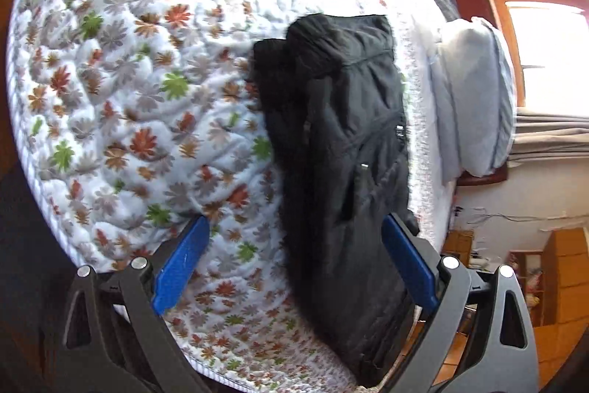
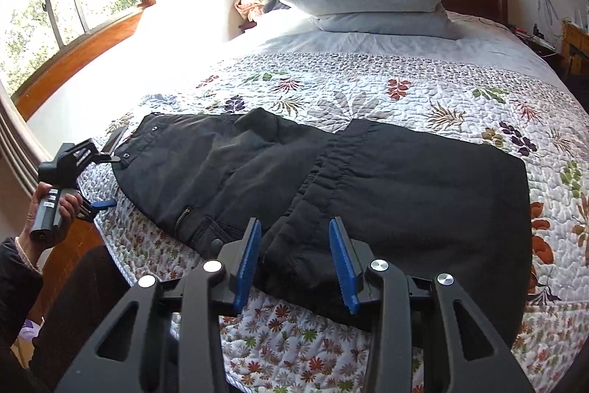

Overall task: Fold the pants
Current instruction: 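Grasp the folded pants with the left gripper and lift them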

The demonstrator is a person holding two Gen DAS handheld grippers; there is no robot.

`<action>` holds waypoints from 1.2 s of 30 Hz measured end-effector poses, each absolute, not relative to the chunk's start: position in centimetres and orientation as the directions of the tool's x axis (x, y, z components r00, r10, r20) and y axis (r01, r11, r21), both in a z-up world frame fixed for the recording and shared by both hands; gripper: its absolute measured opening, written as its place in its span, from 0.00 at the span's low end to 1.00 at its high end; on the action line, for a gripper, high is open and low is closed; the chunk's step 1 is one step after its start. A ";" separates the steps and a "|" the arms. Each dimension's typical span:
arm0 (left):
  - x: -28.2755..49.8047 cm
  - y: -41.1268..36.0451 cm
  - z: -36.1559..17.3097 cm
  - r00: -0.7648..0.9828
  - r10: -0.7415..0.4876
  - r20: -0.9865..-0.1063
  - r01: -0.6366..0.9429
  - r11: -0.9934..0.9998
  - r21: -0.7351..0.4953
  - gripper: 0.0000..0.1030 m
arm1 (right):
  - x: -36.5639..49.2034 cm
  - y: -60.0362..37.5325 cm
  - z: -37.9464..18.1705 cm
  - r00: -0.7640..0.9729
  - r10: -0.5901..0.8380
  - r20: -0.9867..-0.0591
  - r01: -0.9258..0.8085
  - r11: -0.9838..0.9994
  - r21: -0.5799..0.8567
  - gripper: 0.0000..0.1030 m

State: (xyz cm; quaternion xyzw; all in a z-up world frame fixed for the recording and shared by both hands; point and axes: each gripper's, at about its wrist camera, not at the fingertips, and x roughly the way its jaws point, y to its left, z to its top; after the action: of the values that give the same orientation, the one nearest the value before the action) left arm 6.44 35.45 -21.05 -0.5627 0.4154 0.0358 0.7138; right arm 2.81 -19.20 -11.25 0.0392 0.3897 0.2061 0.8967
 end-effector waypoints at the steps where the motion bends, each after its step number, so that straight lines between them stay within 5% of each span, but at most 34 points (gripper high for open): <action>1: 6.4 35.3 -20.9 0.666 -0.445 -0.599 -0.485 0.352 -0.801 0.91 | 2.8 -19.3 -11.4 0.610 0.396 -0.687 -0.334 0.914 0.231 0.39; 22: 12.9 33.2 -23.6 0.769 -0.598 -0.227 -0.202 0.111 -0.973 0.90 | 3.3 -17.7 -12.2 0.588 0.364 -0.722 -0.347 0.920 0.182 0.39; 26: 13.3 32.9 -25.4 0.700 -0.575 -0.422 -0.381 0.199 -0.903 0.34 | 3.9 -18.9 -12.2 0.600 0.353 -0.718 -0.306 0.930 0.201 0.39; 36: 12.6 32.5 -25.1 0.742 -0.570 -0.353 -0.332 0.145 -0.932 0.17 | 4.3 -20.9 -13.0 0.606 0.314 -0.731 -0.243 0.948 0.206 0.43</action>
State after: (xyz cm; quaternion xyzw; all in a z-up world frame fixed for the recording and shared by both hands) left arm 12.57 32.46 -25.08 -0.6478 0.3480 -0.0884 0.6719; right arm 4.26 -20.90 -13.04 0.0427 0.4157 0.1555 0.8951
